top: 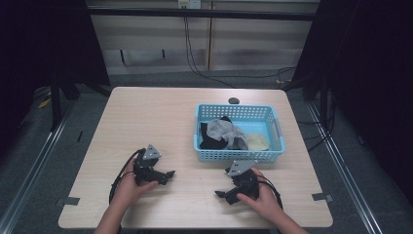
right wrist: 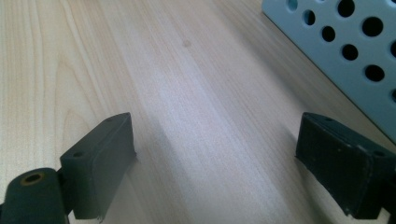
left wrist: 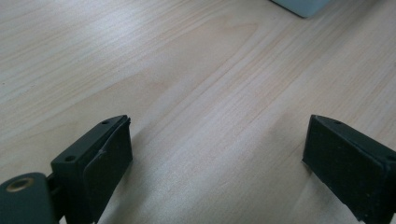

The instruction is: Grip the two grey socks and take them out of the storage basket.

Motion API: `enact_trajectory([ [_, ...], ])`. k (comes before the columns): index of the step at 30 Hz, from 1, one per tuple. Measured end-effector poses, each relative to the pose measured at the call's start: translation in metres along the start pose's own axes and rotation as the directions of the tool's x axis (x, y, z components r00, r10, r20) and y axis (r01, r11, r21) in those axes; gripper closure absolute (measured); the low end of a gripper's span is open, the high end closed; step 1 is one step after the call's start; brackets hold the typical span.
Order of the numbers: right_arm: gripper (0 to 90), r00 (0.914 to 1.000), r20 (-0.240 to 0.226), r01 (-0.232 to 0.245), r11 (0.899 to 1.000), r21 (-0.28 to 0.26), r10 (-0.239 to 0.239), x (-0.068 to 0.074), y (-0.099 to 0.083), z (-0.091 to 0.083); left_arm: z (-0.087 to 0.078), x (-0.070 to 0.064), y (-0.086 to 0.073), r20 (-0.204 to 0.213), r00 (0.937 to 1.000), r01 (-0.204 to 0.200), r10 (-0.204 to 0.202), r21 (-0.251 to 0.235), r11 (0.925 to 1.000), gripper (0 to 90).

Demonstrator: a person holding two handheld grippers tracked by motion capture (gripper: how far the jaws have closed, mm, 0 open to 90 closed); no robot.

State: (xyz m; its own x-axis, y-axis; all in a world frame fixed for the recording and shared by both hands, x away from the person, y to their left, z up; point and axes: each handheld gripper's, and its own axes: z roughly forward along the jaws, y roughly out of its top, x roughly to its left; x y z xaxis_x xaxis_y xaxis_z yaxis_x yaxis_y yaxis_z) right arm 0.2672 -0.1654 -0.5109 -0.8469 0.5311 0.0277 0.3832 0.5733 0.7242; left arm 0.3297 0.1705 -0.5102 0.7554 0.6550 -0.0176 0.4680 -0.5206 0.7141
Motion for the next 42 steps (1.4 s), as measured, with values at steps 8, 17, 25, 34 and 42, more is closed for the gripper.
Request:
enact_trajectory([
  [8,11.3,0.9999,0.003,-0.014,1.0,0.0,0.014,0.0,0.0,0.0,0.0,0.0,0.0,0.001,1.0,0.002,-0.002,0.001,1.0,7.4],
  [17,14.8,0.9976,-0.051,-0.038,0.987,0.157,0.046,-0.008,0.016,-0.007,0.0,0.0,0.0,0.001,1.0,0.001,-0.001,0.001,1.0,7.4],
  [25,17.5,0.9971,-0.066,-0.013,0.944,0.33,0.037,-0.009,0.034,-0.017,0.0,0.0,0.0,0.001,1.0,0.001,-0.001,0.001,1.0,7.4],
  [34,19.9,0.997,-0.075,0.017,0.886,0.464,0.02,-0.014,0.052,-0.026,0.0,0.0,0.0,0.001,1.0,0.001,-0.001,0.0,1.0,7.4],
  [42,20.4,0.9967,-0.079,0.06,0.837,0.544,-0.02,-0.019,0.07,-0.04,0.0,0.0,0.0,0.002,1.0,0.002,-0.002,0.001,1.0,7.4],
])
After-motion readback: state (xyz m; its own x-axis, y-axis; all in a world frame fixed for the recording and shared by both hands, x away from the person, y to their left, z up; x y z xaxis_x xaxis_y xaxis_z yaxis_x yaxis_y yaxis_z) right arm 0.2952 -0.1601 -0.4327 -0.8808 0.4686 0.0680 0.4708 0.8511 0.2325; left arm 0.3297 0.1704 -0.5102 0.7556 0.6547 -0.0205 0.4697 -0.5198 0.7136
